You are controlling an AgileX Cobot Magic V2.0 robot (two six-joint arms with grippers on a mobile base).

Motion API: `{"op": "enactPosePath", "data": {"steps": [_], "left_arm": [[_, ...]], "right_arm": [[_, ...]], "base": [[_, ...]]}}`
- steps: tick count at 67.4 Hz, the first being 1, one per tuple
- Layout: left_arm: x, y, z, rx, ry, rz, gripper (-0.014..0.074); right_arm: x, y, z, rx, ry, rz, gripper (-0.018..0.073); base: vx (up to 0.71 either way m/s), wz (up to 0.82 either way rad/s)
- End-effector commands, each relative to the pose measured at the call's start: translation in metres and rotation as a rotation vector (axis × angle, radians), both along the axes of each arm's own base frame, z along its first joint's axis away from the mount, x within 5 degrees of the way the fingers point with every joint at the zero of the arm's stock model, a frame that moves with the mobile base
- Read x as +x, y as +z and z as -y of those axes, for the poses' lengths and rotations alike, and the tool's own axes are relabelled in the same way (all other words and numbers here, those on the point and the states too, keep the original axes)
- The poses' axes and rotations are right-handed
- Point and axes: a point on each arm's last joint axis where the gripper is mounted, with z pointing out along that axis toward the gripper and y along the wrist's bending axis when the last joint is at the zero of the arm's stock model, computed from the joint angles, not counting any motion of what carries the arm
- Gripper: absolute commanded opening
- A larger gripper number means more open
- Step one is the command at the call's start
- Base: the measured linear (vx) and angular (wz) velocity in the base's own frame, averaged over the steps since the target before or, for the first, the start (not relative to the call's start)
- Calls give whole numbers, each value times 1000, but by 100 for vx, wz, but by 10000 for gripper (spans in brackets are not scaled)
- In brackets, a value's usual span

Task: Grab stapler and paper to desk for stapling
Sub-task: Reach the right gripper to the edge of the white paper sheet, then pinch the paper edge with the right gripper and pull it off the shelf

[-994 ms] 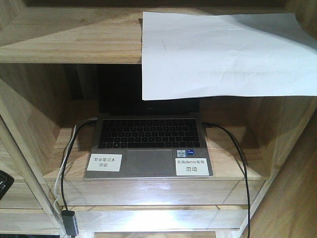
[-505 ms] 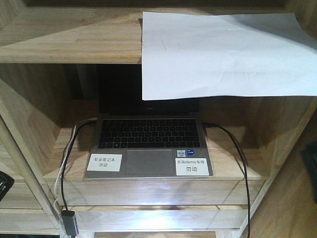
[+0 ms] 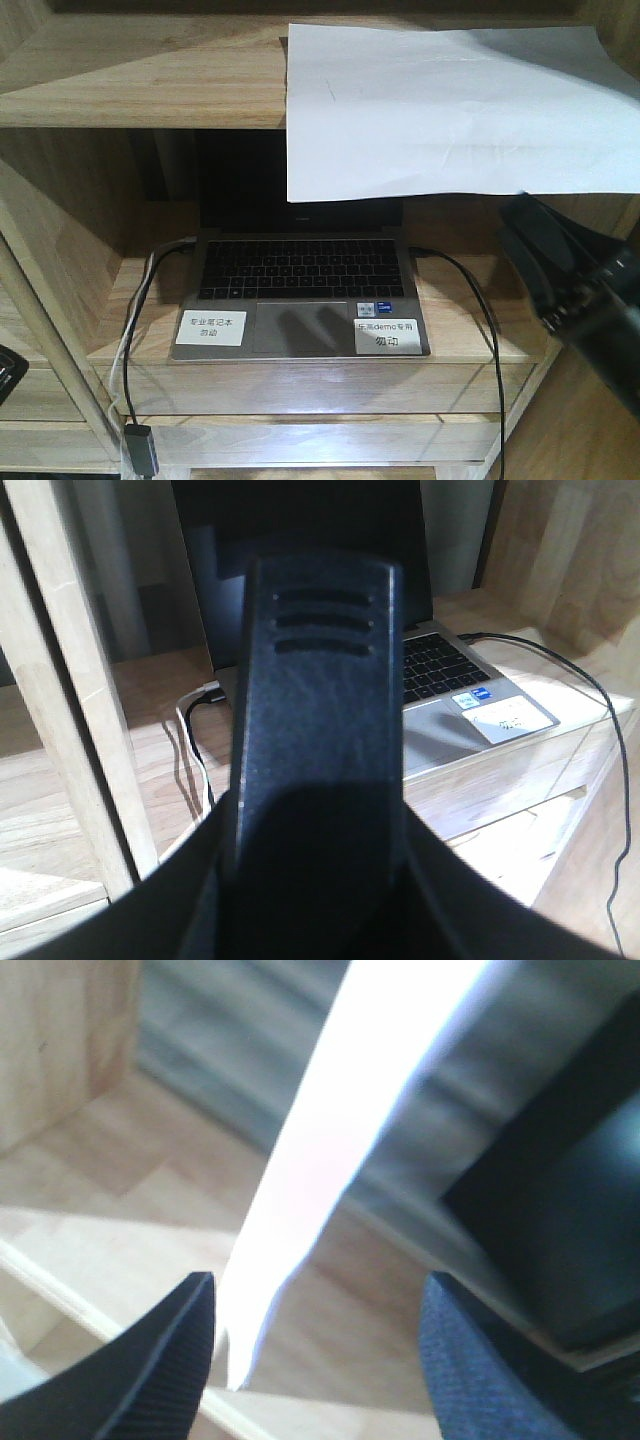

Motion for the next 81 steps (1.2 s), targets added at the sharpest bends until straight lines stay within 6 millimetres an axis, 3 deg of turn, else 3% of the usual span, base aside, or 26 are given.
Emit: {"op": "enactPosePath", "data": {"steps": [1, 20, 30, 37, 49, 60, 81], "left_arm": [[2, 18, 1, -60, 1, 116, -6], [2, 18, 1, -60, 1, 116, -6], [2, 18, 1, -60, 1, 116, -6], [2, 18, 1, -60, 1, 116, -6], [2, 18, 1, -60, 1, 116, -6], [2, 18, 1, -60, 1, 116, -6], [2, 18, 1, -60, 1, 116, -6]], "right_arm": [[9, 23, -7, 63, 31, 117, 435], [41, 41, -16, 97, 18, 148, 435], [47, 48, -17, 132, 13, 183, 412], [47, 49, -17, 141, 10, 188, 318], [46, 49, -18, 130, 32, 191, 2], [37, 52, -18, 124, 53, 216, -12], [-5, 34, 2, 133, 3, 199, -8]], "base": [[0, 0], [0, 0], [0, 0], [0, 0], [0, 0], [0, 0], [0, 0]]}}
